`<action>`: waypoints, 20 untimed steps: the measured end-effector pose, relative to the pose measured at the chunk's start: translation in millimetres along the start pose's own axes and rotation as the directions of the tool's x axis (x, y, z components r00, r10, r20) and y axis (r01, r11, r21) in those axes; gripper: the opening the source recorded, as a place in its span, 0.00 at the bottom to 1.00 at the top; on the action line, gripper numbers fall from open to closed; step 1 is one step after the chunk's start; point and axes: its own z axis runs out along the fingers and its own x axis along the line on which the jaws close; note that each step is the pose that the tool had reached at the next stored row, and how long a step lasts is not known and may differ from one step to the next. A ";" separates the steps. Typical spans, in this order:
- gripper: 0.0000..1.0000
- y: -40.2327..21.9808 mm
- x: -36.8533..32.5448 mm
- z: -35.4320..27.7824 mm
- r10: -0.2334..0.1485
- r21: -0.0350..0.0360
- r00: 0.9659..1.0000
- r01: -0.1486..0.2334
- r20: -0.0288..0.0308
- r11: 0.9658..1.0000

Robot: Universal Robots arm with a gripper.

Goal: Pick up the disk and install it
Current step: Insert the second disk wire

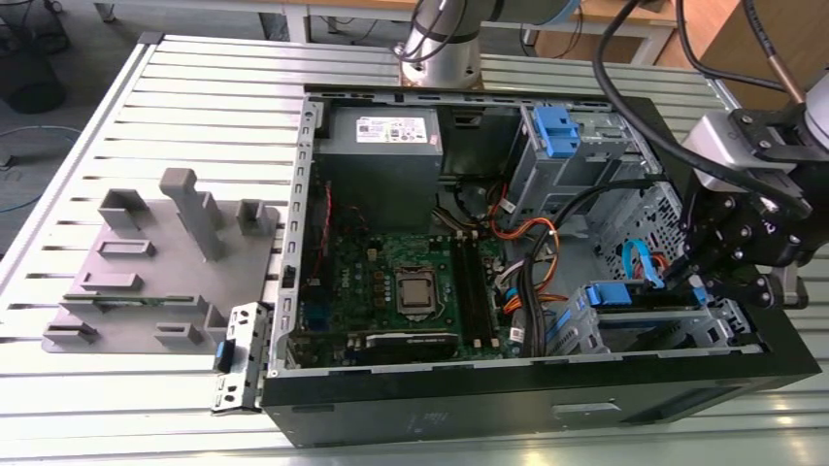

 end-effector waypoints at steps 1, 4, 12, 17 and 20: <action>0.16 0.0 -0.1 0.2 0.000 0.000 1.000 0.000 0.000 1.000; 0.16 0.1 -0.1 0.5 0.000 0.000 1.000 0.000 0.000 1.000; 0.16 0.1 0.0 2.6 0.000 0.000 1.000 0.000 0.000 1.000; 0.16 0.1 0.1 5.2 0.000 0.000 1.000 0.000 0.000 1.000; 0.16 0.1 0.1 5.3 0.000 0.000 1.000 0.000 0.000 1.000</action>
